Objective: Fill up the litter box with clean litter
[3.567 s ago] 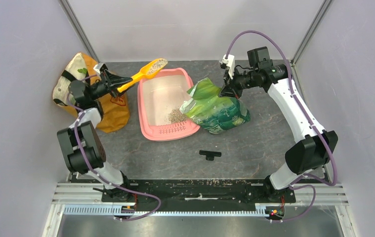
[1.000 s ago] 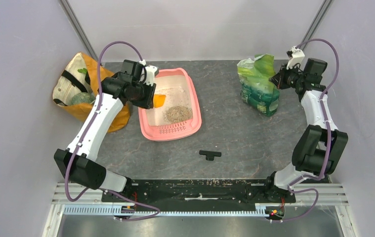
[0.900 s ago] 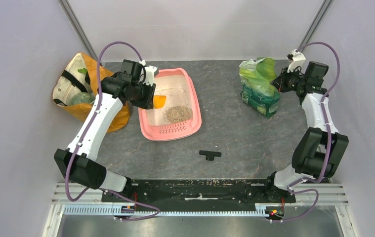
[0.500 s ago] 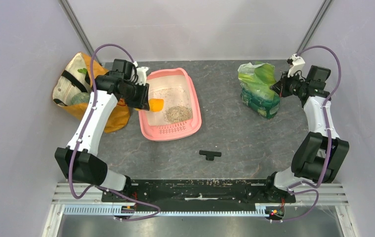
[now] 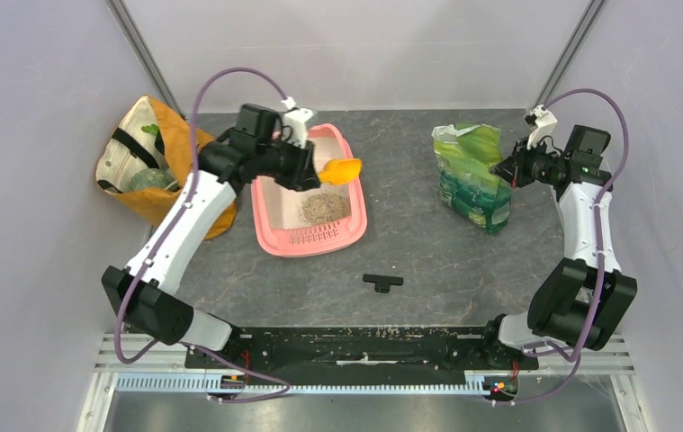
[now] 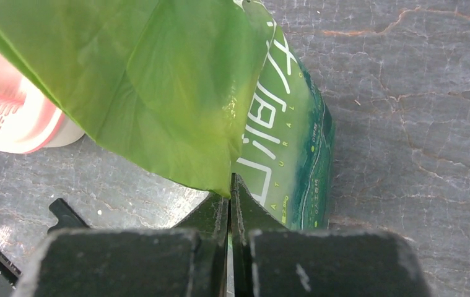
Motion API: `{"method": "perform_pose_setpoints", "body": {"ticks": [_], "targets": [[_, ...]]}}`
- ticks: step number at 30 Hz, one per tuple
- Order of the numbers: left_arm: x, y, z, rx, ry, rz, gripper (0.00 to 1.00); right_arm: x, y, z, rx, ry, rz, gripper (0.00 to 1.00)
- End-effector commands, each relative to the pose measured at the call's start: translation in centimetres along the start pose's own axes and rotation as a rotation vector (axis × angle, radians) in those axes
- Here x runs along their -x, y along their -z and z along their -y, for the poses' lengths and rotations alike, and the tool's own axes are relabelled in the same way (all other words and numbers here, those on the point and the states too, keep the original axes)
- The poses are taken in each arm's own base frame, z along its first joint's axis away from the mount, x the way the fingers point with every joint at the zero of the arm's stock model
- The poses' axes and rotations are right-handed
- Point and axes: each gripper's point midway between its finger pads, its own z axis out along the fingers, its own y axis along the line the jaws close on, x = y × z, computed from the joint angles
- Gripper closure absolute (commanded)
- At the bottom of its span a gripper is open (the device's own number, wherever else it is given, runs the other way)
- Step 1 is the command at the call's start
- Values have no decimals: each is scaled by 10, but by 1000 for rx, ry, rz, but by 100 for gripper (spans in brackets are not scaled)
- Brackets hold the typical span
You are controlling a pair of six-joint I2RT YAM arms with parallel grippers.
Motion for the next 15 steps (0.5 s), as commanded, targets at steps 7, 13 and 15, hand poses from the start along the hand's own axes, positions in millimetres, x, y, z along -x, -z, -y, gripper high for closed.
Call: {"method": "perform_pose_setpoints", "body": {"ticks": [7,13,15], "targets": [[44,-133,48,95,-70,54,98,8,16,-19,66,4,3,100],[47,-190,50,170,-117,80,98,6,20,-32,134,6,-14,100],[42,-206,45,189,-101,59,95,7,22,-38,158,11,-12,100]]}}
